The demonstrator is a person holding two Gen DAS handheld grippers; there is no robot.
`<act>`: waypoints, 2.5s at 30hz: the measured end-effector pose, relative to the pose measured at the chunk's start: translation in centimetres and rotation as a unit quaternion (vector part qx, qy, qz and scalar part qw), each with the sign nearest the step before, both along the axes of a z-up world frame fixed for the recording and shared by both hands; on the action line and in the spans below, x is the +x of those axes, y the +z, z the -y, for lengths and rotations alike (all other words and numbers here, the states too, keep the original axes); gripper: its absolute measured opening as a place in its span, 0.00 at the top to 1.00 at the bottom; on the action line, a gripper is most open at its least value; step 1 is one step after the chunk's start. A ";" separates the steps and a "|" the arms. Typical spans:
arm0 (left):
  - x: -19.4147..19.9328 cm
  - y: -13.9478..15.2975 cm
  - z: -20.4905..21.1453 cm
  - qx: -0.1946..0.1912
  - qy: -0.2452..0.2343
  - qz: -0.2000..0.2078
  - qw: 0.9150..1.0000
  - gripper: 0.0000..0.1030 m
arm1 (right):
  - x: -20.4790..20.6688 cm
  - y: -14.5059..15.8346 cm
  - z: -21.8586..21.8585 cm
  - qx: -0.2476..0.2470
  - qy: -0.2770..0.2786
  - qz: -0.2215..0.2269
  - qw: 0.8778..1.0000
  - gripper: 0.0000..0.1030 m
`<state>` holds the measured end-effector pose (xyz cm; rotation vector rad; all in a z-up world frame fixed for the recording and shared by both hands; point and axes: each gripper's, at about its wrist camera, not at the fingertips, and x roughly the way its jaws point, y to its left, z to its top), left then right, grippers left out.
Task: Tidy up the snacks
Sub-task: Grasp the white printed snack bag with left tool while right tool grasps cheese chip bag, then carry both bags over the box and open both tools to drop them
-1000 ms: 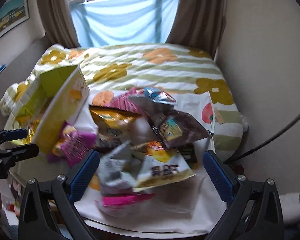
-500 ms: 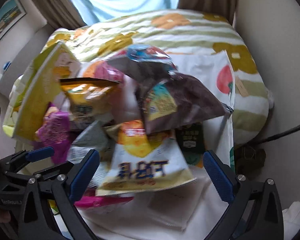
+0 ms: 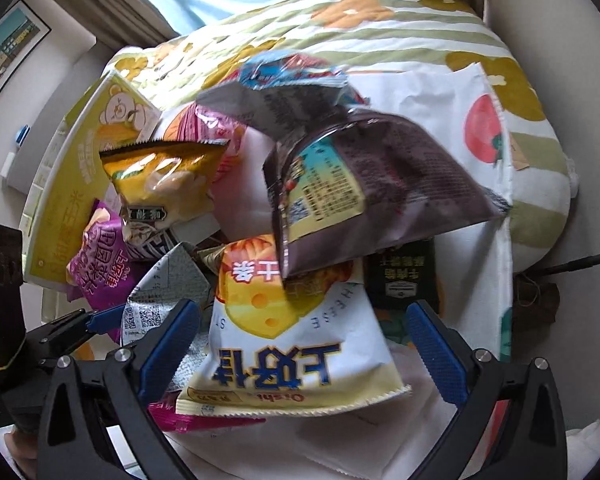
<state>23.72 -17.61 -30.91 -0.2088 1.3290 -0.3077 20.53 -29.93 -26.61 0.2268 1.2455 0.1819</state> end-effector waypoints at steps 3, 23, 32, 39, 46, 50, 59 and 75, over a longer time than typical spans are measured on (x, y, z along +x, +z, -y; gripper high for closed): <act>-0.3 0.0 -0.2 -0.002 -0.002 0.004 1.000 0.36 | 0.2 -0.6 -0.4 -0.002 0.004 -0.007 1.000 0.00; -2.6 5.0 -0.4 -0.006 -0.035 0.041 0.999 0.40 | -1.3 -0.1 0.4 0.031 -0.010 -0.012 0.999 0.39; -4.6 10.7 -2.0 -0.006 -0.036 0.100 0.994 0.40 | -3.8 5.0 0.7 0.037 -0.018 0.028 0.999 0.39; -5.8 15.1 -5.9 -0.014 -0.006 0.148 0.989 0.40 | -5.0 8.5 -0.8 0.041 -0.012 0.066 0.997 0.39; -4.8 19.4 -11.6 -0.009 0.021 0.196 0.980 0.40 | -3.8 12.2 -5.0 0.031 0.015 0.116 0.993 0.39; -2.3 21.4 -15.6 0.000 0.031 0.213 0.977 0.40 | -2.0 14.1 -8.2 0.032 0.021 0.145 0.989 0.39; 4.0 22.7 -24.9 0.026 0.039 0.212 0.976 0.40 | 3.9 16.0 -17.3 0.035 0.040 0.177 0.983 0.39; 15.6 14.4 -33.0 0.074 -0.036 0.133 0.988 0.37 | 10.3 14.0 -27.2 0.012 -0.017 0.141 0.990 0.39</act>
